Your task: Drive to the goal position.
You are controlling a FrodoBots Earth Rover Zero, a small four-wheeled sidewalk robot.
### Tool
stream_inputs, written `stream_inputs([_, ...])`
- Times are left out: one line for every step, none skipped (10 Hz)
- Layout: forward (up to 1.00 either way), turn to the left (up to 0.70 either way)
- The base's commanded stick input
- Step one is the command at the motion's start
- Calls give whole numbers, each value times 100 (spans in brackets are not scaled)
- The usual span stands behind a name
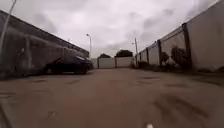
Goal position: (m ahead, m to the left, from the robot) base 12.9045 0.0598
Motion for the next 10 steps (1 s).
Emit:
stream_inputs([70, -5])
stream_inputs([70, -27])
stream_inputs([70, -21])
stream_inputs([70, 0])
stream_inputs([70, 0])
stream_inputs([70, 0])
stream_inputs([70, 0])
stream_inputs([70, 0])
stream_inputs([70, 0])
stream_inputs([70, 0])
